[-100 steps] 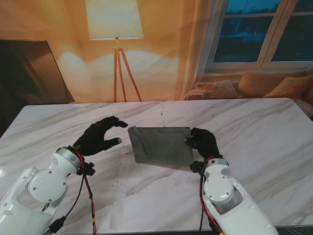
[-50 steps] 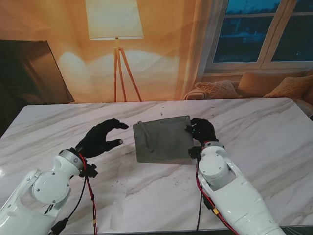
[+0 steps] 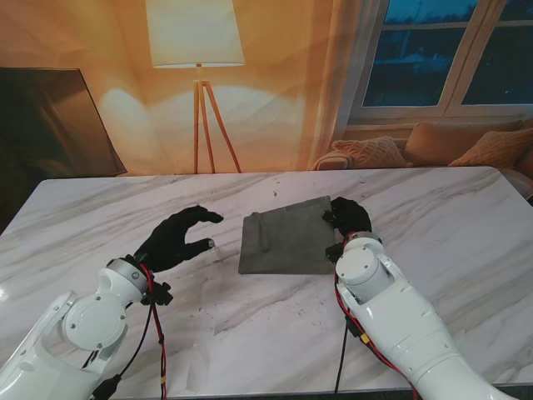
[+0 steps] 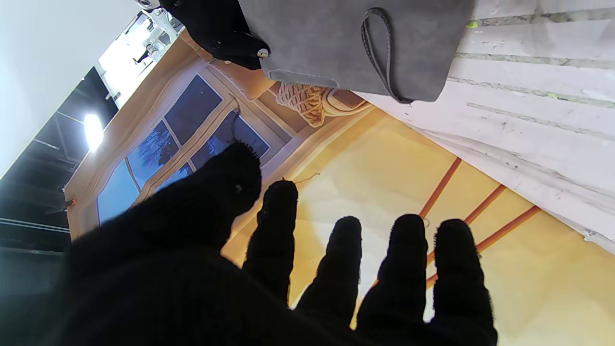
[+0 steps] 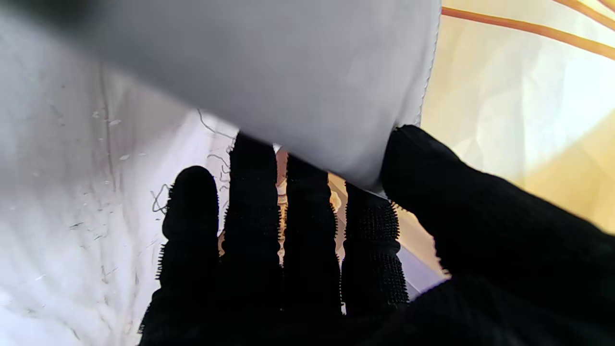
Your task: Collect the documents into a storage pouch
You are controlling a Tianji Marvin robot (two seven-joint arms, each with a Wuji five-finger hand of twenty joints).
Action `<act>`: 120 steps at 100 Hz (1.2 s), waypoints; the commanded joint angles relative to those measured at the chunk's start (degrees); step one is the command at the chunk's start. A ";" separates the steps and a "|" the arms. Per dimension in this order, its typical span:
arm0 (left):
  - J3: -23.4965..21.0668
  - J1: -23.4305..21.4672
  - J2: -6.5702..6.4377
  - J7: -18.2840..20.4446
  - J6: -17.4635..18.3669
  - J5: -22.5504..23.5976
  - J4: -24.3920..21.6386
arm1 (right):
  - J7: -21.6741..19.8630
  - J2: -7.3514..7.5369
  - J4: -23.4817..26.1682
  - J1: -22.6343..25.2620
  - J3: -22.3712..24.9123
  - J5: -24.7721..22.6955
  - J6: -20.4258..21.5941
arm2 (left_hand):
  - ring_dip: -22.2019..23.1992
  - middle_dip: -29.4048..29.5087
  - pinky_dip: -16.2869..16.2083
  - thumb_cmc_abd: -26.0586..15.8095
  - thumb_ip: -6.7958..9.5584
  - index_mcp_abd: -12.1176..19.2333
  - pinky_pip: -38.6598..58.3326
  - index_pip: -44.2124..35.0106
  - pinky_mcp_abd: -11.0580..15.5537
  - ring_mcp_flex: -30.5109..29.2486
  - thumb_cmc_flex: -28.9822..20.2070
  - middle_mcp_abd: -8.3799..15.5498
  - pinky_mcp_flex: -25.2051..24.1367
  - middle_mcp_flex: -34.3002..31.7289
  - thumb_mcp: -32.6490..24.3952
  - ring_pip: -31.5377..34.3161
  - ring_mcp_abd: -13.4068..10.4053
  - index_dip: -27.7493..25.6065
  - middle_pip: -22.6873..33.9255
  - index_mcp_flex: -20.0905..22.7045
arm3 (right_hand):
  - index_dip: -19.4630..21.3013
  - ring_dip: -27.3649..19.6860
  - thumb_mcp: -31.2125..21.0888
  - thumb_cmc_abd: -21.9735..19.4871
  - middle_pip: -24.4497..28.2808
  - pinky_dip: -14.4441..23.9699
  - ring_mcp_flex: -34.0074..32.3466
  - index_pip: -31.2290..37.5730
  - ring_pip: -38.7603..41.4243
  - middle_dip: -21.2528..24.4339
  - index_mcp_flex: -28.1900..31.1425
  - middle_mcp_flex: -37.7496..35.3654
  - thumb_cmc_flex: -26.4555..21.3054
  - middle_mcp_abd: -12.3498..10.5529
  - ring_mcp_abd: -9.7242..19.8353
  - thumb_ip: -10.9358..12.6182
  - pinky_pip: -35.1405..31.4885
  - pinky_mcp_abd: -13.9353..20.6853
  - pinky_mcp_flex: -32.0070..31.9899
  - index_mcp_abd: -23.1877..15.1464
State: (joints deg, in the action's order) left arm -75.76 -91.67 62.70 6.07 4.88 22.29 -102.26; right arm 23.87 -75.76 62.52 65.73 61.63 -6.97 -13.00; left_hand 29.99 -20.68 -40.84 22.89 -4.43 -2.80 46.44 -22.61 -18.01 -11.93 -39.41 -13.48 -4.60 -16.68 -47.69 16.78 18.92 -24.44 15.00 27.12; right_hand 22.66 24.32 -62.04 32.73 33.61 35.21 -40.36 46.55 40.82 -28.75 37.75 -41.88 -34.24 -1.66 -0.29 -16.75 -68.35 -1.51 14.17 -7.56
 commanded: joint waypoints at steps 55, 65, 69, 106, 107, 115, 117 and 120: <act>3.43 0.69 1.28 -1.94 -2.42 -2.88 3.17 | -9.36 2.81 -0.87 -2.14 -1.32 -6.67 -7.17 | 0.47 -0.59 -0.82 -0.66 1.12 -0.49 0.75 1.03 2.21 0.61 -0.10 1.29 -0.61 -0.98 1.17 -0.01 -1.55 0.62 0.19 -0.89 | 6.03 -7.72 3.22 4.55 -18.82 1.78 30.17 -20.96 -23.33 11.68 -27.22 31.86 13.78 -4.73 7.49 9.34 34.59 8.21 -18.06 -2.12; 3.53 0.81 1.28 -1.89 -2.57 -2.97 3.23 | -10.17 3.72 -0.76 -2.25 -1.60 -9.91 -6.94 | 0.46 -0.60 -0.76 -0.73 1.13 -0.58 0.62 1.11 2.23 0.69 -0.13 1.28 -0.60 -0.93 1.25 -0.05 -1.64 0.66 0.18 -1.03 | 6.47 -7.83 3.63 4.92 -20.47 2.21 30.87 -21.76 -24.07 11.32 -28.11 32.02 14.58 -4.62 7.91 9.15 37.13 8.20 -17.96 -1.54; 3.59 0.88 1.30 -1.94 -2.60 -2.98 3.28 | -10.24 4.00 -0.55 -2.14 -1.52 -10.83 -6.69 | 0.47 -0.61 -0.74 -0.71 1.14 -0.58 0.58 1.11 2.24 0.67 -0.14 1.29 -0.60 -0.95 1.27 -0.05 -1.69 0.66 0.20 -1.03 | 6.56 -7.84 3.66 5.05 -20.59 2.30 30.88 -21.87 -24.14 11.15 -28.19 32.08 14.72 -4.61 7.97 9.20 37.55 8.09 -17.81 -1.50; 4.92 2.10 1.72 -3.16 -3.25 -3.64 4.50 | -11.72 5.66 7.72 2.70 2.58 -12.45 -4.46 | 0.44 -0.67 -0.33 -0.90 1.19 -1.83 -0.39 2.52 2.39 1.05 0.06 1.31 -0.66 -0.86 1.51 -0.24 -1.72 1.29 0.27 -2.89 | 8.58 -7.24 5.08 3.27 -15.85 8.34 28.40 -22.72 -23.49 7.53 -26.10 31.29 15.03 -3.98 7.21 9.67 40.76 7.05 -14.53 0.35; 4.96 2.13 1.74 -3.20 -3.29 -3.64 4.51 | -11.86 5.73 8.05 2.89 2.71 -12.47 -4.39 | 0.44 -0.68 -0.32 -0.92 1.19 -1.75 -0.43 2.61 2.39 1.06 0.10 1.33 -0.65 -0.88 1.55 -0.25 -1.73 1.33 0.28 -3.02 | 8.58 -7.23 5.08 3.22 -15.58 8.41 28.24 -22.67 -23.45 7.49 -25.85 31.23 15.03 -3.95 7.06 9.68 40.70 6.97 -14.34 0.59; 5.34 2.36 1.85 -3.73 -4.03 -3.25 4.60 | -12.92 6.18 10.49 4.44 3.71 -12.37 -3.69 | 0.31 -0.78 0.25 -0.94 1.22 -1.76 -1.85 3.06 2.43 1.70 0.13 1.25 -0.78 -0.92 1.87 -0.63 -1.30 1.56 0.39 -3.08 | 8.07 -7.35 4.96 3.03 -13.21 8.62 27.62 -22.81 -23.48 7.35 -23.89 30.28 14.78 -3.73 6.76 9.80 40.76 6.80 -13.99 2.48; 5.44 2.47 1.86 -3.84 -4.13 -3.00 4.70 | -13.13 6.28 11.06 4.81 3.92 -12.37 -3.48 | 0.31 -0.78 0.31 -0.97 1.20 -1.82 -2.06 3.15 2.43 1.77 0.27 1.25 -0.83 -0.96 1.97 -0.66 -1.31 1.60 0.40 -3.18 | 8.01 -7.37 4.91 3.02 -12.97 8.64 27.46 -22.77 -23.48 7.37 -23.54 29.95 14.78 -3.59 6.62 9.80 40.74 6.75 -13.91 2.90; 5.58 2.62 1.86 -3.94 -4.27 -2.66 4.85 | -13.46 6.44 11.90 5.39 4.23 -12.40 -3.17 | 0.29 -0.79 0.40 -1.01 1.19 -1.80 -2.38 3.30 2.44 1.92 0.41 1.23 -0.91 -1.02 2.09 -0.75 -1.39 1.65 0.41 -3.37 | 7.90 -7.40 4.84 2.99 -12.72 8.66 27.21 -22.70 -23.47 7.45 -22.99 29.55 14.81 -3.50 6.58 9.80 40.74 6.69 -13.84 3.41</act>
State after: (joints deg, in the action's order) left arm -70.54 -89.30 64.16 1.83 1.26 18.83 -97.69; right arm 11.51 -69.83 73.02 70.00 65.61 -19.21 -16.84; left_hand 30.20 -20.76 -40.80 22.78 -4.43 -4.27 45.26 -20.29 -17.51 -11.93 -39.41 -13.48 -4.66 -16.68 -47.03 16.64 18.92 -23.59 15.00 26.31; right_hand 30.70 17.30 -58.14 35.86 20.05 42.59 -12.10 24.69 17.59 -20.88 12.58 -12.48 -21.17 -4.96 5.83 -9.12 -28.25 4.32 0.04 -5.13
